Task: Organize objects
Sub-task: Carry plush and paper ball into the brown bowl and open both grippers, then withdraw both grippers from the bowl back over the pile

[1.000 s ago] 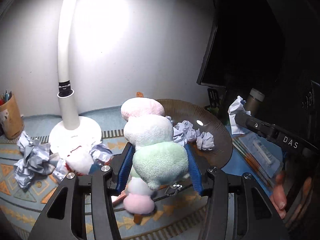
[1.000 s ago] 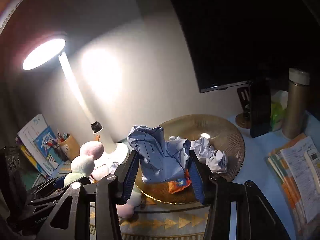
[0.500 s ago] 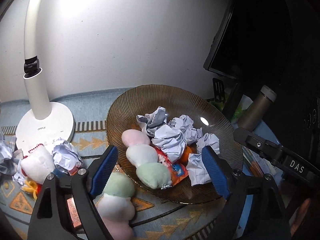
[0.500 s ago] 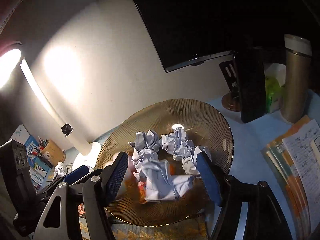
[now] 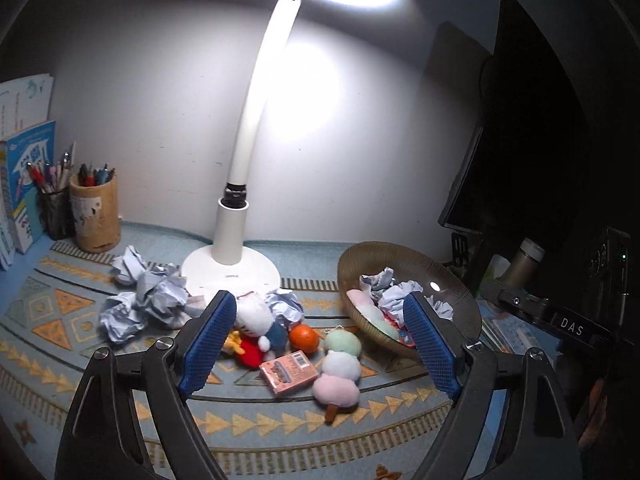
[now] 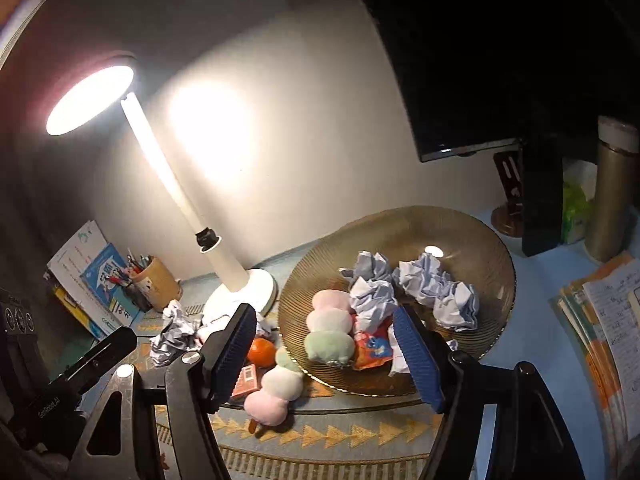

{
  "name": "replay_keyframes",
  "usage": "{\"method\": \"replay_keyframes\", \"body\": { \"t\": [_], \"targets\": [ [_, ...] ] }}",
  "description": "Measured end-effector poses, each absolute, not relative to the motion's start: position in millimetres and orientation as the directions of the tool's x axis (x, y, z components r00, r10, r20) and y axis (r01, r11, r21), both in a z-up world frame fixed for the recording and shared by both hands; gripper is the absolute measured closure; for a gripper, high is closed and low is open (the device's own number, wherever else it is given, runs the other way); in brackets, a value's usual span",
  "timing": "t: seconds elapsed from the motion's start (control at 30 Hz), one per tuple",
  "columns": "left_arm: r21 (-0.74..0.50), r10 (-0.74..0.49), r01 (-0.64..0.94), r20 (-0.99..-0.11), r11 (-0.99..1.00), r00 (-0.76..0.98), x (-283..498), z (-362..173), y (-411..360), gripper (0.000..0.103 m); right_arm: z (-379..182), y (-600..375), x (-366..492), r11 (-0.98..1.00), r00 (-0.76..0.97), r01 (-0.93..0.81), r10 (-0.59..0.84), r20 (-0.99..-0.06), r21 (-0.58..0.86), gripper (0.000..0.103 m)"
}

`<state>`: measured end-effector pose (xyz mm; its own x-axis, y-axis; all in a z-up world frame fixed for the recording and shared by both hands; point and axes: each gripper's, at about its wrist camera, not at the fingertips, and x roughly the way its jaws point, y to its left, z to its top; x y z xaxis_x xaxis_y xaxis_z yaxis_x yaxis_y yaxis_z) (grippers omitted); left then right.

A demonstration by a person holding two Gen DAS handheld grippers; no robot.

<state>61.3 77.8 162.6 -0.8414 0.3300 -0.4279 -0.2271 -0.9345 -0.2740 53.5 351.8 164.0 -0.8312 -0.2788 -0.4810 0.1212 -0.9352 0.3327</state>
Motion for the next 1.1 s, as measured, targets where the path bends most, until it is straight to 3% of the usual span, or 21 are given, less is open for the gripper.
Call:
{"method": "replay_keyframes", "body": {
  "t": [0.13,0.3,0.6,0.9,1.1],
  "targets": [
    [-0.215,0.168,-0.074,-0.46,-0.974,-0.872,84.7,138.4,29.4,0.018,152.6,305.6,63.6,-0.925,-0.804,0.196,-0.341,-0.487,0.325,0.033],
    [-0.14,0.016,0.08,-0.579,-0.987,-0.815,84.4,67.1,-8.4,0.02,84.8,259.0,62.7,-0.929,-0.735,0.218,-0.358,-0.575,0.299,0.033],
    [-0.198,0.056,0.088,-0.626,-0.976,-0.778,81.8,38.8,-22.6,0.02,39.7,248.2,55.3,-0.953,-0.706,0.192,-0.299,-0.641,0.233,0.033],
    [-0.211,0.085,0.066,-0.633,-0.975,-0.77,82.5,40.2,-21.1,0.02,38.6,252.4,54.0,-0.959,-0.705,0.164,-0.279,-0.652,0.232,0.033],
    [-0.207,0.148,-0.014,-0.651,-0.978,-0.745,38.9,68.5,-44.2,0.02,34.7,265.1,41.6,-0.959,-0.678,0.076,-0.25,-0.691,0.273,0.033]
  ]
}}
